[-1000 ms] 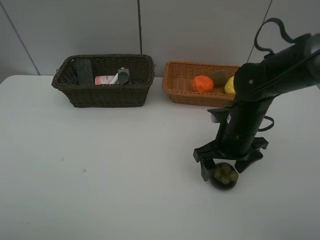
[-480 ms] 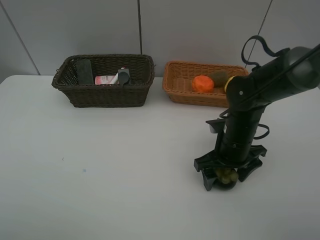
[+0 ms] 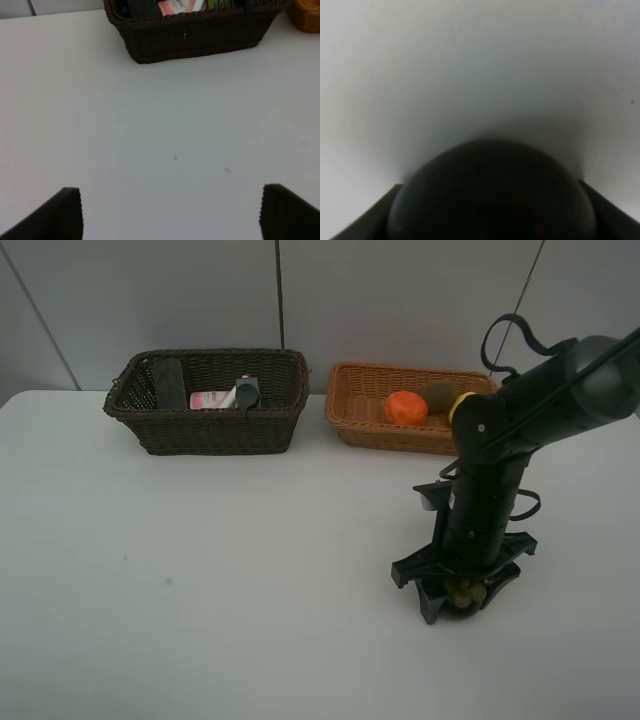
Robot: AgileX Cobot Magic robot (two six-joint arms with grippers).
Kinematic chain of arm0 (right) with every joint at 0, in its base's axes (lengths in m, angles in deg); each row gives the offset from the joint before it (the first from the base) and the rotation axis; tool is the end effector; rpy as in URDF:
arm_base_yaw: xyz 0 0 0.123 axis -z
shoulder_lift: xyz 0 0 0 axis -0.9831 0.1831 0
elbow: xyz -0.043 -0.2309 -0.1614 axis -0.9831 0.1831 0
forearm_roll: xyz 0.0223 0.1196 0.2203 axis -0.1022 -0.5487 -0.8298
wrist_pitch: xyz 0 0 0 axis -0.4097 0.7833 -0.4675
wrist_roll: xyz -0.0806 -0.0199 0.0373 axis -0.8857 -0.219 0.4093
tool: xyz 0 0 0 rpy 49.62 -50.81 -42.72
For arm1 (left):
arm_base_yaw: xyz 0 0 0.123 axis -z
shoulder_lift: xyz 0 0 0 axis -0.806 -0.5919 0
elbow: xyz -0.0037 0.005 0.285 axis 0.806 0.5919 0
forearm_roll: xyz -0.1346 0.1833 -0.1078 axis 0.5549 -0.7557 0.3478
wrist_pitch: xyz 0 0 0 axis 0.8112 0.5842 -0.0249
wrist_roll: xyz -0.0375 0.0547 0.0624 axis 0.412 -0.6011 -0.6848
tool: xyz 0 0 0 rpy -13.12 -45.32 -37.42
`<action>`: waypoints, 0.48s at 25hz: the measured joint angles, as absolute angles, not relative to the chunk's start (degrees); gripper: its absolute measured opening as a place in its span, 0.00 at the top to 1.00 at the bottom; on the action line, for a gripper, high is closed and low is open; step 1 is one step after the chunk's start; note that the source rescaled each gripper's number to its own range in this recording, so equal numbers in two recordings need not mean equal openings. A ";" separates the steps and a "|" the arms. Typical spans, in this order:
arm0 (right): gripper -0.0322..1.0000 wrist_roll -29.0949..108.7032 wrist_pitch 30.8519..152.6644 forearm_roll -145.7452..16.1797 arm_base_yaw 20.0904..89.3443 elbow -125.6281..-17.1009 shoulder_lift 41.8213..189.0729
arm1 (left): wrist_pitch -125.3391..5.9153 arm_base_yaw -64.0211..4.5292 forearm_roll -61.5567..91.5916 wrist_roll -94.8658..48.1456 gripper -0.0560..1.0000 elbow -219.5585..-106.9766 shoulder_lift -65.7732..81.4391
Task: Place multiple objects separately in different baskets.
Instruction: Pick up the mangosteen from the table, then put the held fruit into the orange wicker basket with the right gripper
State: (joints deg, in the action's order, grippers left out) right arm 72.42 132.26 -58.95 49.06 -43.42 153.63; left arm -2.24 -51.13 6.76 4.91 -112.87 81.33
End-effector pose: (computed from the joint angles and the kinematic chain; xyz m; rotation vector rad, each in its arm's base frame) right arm 0.2418 0.1446 0.0933 0.4824 -2.8653 0.0872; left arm -0.0079 -0.0070 0.2793 0.1542 2.0301 -0.0742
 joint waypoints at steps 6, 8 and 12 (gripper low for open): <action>0.79 72.42 134.45 -58.12 49.06 -44.41 151.79 | -2.24 -51.13 6.76 4.91 0.07 -112.87 81.33; 0.79 72.42 134.71 -57.84 49.06 -45.97 149.00 | -2.24 -51.13 6.76 4.91 0.07 -112.87 81.33; 0.79 72.42 135.62 -56.57 49.45 -51.98 144.21 | -2.24 -51.13 6.76 4.91 0.07 -112.87 81.33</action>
State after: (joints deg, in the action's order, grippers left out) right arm 72.42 135.62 -56.57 49.45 -51.98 144.21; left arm -2.24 -51.13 6.76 4.91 -112.87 81.33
